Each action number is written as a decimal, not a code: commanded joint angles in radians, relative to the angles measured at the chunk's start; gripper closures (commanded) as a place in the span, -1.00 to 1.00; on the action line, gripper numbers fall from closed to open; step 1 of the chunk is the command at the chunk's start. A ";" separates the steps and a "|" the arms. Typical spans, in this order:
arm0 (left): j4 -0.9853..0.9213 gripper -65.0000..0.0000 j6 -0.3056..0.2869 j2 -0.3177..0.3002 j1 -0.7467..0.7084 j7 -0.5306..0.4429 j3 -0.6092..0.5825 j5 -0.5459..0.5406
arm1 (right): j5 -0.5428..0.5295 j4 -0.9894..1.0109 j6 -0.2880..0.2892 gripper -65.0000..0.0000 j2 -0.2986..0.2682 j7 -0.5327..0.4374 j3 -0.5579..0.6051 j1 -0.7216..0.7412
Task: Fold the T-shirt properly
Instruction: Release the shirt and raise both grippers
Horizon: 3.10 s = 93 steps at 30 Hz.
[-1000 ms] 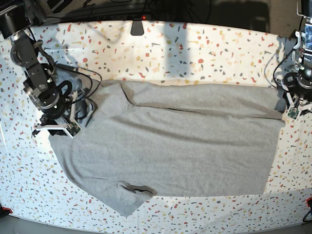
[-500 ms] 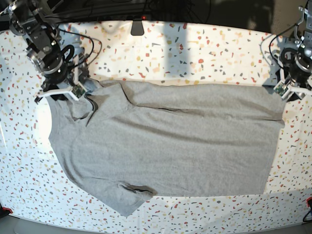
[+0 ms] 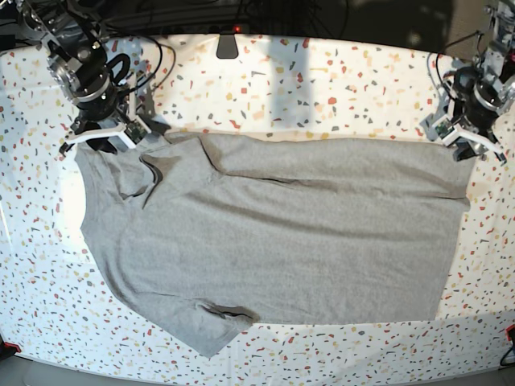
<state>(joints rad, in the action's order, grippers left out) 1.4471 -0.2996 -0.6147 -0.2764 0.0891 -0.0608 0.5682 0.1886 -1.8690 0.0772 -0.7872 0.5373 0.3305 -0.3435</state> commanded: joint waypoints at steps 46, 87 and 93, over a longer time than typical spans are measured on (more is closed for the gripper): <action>-0.053 1.00 0.008 -0.015 -0.011 0.011 0.006 -0.053 | 0.045 0.198 0.027 0.28 0.012 -0.024 -0.010 -0.020; 0.283 1.00 0.079 -0.153 -0.530 0.092 0.230 -0.297 | 0.262 -0.164 -0.142 1.00 -0.063 0.193 -0.011 -0.513; 0.283 1.00 0.079 -0.153 -0.529 0.131 0.230 -0.296 | 0.283 -0.165 -0.160 1.00 -0.052 0.254 -0.010 -0.516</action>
<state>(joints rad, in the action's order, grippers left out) 1.7184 -0.2390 -0.7506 -0.7979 0.2180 0.1574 0.2680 0.4530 -2.0182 -0.0647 -0.8280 0.7803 0.3271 -0.8513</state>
